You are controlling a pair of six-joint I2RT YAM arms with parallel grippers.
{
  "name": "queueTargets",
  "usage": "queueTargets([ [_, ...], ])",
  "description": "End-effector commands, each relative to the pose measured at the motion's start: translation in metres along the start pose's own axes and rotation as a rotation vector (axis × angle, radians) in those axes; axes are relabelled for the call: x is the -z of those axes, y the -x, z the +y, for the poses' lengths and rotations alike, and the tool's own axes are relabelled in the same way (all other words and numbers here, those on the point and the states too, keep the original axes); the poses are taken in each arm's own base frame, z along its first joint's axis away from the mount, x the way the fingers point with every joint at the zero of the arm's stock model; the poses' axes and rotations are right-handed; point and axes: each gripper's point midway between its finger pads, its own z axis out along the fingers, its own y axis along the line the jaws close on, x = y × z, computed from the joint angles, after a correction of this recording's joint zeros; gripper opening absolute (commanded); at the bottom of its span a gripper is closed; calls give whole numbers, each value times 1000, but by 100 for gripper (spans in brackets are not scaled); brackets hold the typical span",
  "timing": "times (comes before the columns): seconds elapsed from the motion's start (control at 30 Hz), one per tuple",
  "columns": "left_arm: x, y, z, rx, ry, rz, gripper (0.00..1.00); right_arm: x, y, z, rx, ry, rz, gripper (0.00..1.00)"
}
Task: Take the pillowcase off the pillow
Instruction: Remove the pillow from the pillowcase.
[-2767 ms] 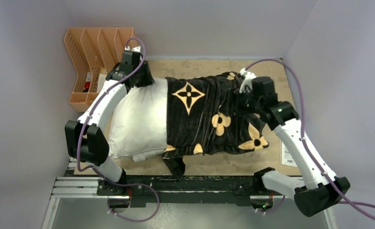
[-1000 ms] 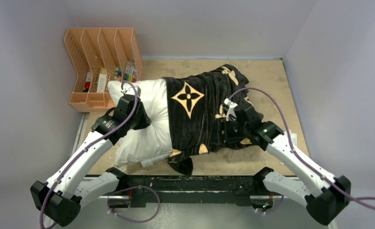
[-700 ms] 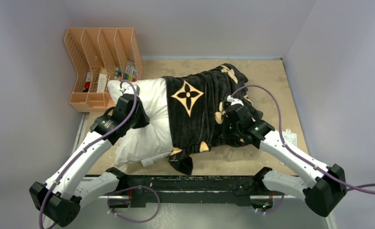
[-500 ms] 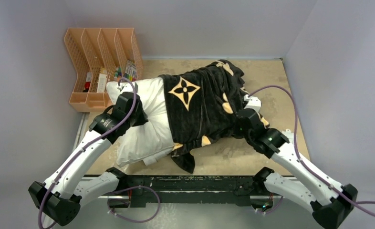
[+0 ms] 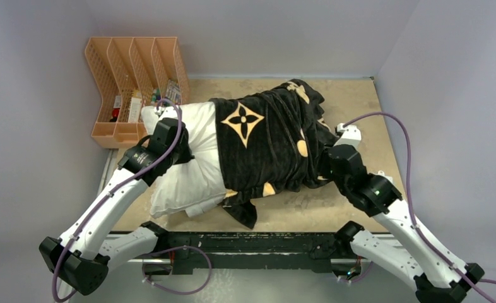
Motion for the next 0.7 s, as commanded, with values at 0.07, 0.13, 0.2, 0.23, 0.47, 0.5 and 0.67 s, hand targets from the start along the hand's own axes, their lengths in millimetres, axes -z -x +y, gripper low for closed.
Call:
queueTargets([
  [0.07,2,12,23,-18,92,-43,0,36,46,-53,-86,-240,-162,66],
  [0.13,3,12,23,-9,94,-51,0,42,45,-70,-89,-326,-164,70],
  [0.2,5,14,23,-4,91,-62,0,40,46,-66,-87,-291,-153,73],
  [0.23,5,15,23,-1,88,-65,0,36,49,-60,-95,-258,-147,74],
  [0.47,3,13,19,-7,66,-57,0,-19,29,-41,-171,-30,84,83],
  [0.5,3,12,18,-8,59,-54,0,-25,27,-37,-196,24,104,84],
  [0.67,2,9,13,-7,37,-37,0,-49,-4,-20,-311,133,200,83],
])
